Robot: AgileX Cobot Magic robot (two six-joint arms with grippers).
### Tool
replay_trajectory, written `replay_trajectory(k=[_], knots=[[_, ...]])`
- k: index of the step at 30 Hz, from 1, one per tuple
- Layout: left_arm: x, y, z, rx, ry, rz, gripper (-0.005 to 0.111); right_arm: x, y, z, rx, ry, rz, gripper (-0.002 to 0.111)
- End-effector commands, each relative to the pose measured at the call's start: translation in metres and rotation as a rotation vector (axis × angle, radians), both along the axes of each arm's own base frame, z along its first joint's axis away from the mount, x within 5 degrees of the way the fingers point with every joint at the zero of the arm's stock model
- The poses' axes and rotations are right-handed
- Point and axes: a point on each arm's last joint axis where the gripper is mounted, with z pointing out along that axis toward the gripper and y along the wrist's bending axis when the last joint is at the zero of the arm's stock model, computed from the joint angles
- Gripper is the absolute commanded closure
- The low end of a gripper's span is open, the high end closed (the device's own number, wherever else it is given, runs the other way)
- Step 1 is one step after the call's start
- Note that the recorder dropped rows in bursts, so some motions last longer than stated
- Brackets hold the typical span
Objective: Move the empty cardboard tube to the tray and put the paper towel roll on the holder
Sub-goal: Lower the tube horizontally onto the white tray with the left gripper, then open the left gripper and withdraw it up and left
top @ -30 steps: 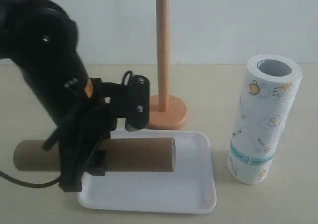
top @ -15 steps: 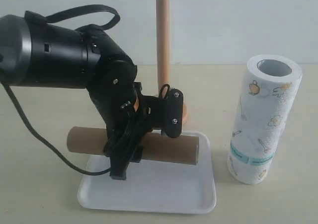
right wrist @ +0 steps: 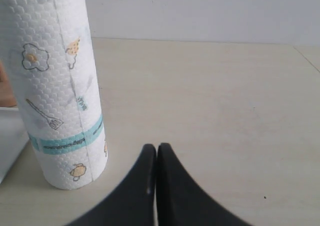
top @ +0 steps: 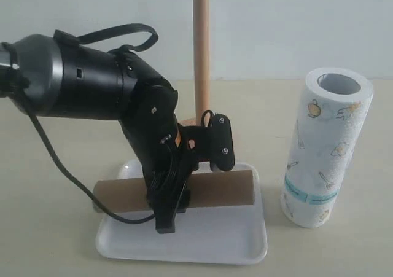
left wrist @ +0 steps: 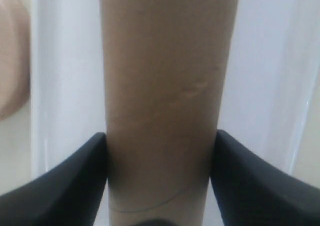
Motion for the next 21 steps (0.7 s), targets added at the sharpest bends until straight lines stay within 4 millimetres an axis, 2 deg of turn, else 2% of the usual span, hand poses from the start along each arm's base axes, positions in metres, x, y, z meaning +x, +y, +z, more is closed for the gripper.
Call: replay_trajectory(k=[1, 4, 7, 10, 12, 17, 21], knots=[[-0.004, -0.001, -0.016, 0.054, 0.065, 0.015, 0.101, 0.000, 0.000, 0.001, -0.002, -0.009, 0.003, 0.108], [-0.004, -0.002, -0.021, 0.064, 0.076, 0.019, 0.087, 0.000, 0.000, 0.001, -0.002, -0.009, 0.003, 0.108], [-0.003, -0.003, -0.021, 0.042, 0.073, 0.069, 0.059, 0.000, 0.000, 0.001, -0.002, -0.009, 0.003, 0.108], [-0.002, -0.003, -0.021, 0.032, 0.073, 0.099, 0.036, 0.000, 0.000, 0.001, -0.002, -0.009, 0.003, 0.108], [-0.002, -0.003, -0.021, 0.033, 0.074, 0.099, 0.031, 0.000, 0.000, 0.001, -0.002, -0.009, 0.003, 0.108], [-0.004, 0.000, -0.019, 0.058, 0.092, 0.104, 0.031, 0.000, 0.000, 0.001, -0.002, -0.009, 0.003, 0.108], [-0.003, 0.003, 0.004, 0.094, 0.076, 0.099, 0.031, 0.000, 0.000, 0.001, -0.002, -0.009, 0.003, 0.108]])
